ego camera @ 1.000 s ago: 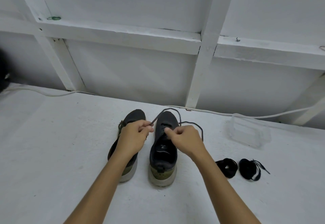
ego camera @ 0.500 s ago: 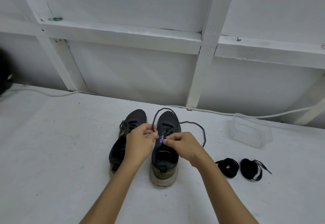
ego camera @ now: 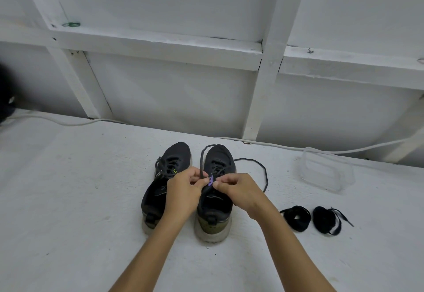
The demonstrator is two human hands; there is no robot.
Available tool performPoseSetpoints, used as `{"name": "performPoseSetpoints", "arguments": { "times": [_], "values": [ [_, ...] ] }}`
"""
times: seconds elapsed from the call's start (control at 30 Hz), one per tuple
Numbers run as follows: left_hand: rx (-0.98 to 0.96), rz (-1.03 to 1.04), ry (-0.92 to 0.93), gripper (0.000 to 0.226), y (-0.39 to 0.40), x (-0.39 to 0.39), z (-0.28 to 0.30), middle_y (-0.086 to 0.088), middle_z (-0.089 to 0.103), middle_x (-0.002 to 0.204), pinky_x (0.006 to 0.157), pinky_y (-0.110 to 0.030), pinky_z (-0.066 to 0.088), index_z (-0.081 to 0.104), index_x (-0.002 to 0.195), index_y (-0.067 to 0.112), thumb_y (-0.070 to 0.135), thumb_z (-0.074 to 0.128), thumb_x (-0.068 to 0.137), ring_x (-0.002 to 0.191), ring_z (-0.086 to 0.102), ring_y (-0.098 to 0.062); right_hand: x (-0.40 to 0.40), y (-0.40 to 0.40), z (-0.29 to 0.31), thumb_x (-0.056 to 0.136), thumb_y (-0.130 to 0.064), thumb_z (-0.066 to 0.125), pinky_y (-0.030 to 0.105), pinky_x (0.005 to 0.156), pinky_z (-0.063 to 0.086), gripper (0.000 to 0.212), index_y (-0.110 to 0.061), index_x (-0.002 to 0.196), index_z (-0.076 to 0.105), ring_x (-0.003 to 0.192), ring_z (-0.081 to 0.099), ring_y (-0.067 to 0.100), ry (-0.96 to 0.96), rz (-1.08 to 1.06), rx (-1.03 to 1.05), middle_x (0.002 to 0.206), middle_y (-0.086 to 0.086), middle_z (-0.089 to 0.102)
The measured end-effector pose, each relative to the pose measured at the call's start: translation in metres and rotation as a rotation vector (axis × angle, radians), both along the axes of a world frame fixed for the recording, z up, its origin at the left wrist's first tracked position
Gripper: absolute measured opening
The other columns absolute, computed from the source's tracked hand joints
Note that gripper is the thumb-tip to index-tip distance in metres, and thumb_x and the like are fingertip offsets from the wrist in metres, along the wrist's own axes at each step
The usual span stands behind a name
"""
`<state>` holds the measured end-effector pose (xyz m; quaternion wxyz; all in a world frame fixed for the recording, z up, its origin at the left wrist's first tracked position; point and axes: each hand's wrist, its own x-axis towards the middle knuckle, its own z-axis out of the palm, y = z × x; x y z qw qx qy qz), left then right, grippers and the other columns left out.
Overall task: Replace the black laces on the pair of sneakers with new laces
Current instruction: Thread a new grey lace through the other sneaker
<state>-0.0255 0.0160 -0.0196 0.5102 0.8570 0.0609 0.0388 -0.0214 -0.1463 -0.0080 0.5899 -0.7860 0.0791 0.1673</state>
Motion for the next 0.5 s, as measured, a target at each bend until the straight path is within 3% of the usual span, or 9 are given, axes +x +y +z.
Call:
{"name": "performPoseSetpoints", "arguments": {
  "times": [0.17,0.3,0.4,0.5],
  "values": [
    [0.008,-0.027,-0.015,0.006,0.001,0.0,-0.001,0.015,0.073,0.078,0.068,-0.005,0.047,0.078,0.086,0.021,0.016,0.077,0.085,0.075,0.066,0.007,0.0,0.002,0.0,0.093,-0.026,0.072,0.016,0.074,0.053,0.008,-0.028,0.093,0.08,0.089,0.072,0.004,-0.031,0.014,0.007,0.089,-0.01,0.077],
    [0.112,-0.091,-0.005,0.008,0.004,-0.001,-0.004,0.008,0.07,0.091,0.082,-0.02,0.052,0.076,0.086,0.016,0.019,0.07,0.09,0.085,0.066,-0.005,0.001,0.002,-0.002,0.094,-0.021,0.066,0.023,0.086,0.058,0.019,-0.033,0.092,0.081,0.092,0.071,0.004,-0.039,0.028,-0.024,0.093,-0.012,0.077],
    [0.144,-0.169,-0.032,0.012,0.006,-0.006,-0.005,0.009,0.065,0.1,0.077,-0.006,0.045,0.072,0.087,0.017,0.01,0.063,0.09,0.093,0.062,0.0,0.002,0.0,-0.004,0.091,-0.024,0.072,0.014,0.071,0.053,0.012,-0.03,0.093,0.081,0.068,0.062,-0.002,-0.116,0.085,-0.129,0.068,-0.016,0.069],
    [0.106,-0.25,-0.053,0.019,0.009,-0.011,-0.009,0.008,0.063,0.106,0.079,-0.009,0.05,0.071,0.099,0.024,0.009,0.064,0.089,0.093,0.065,-0.004,0.004,0.003,-0.006,0.09,-0.028,0.073,0.012,0.056,0.04,0.007,-0.027,0.089,0.08,0.053,0.05,0.0,-0.223,0.114,-0.287,0.054,-0.015,0.056]
  ]
}}
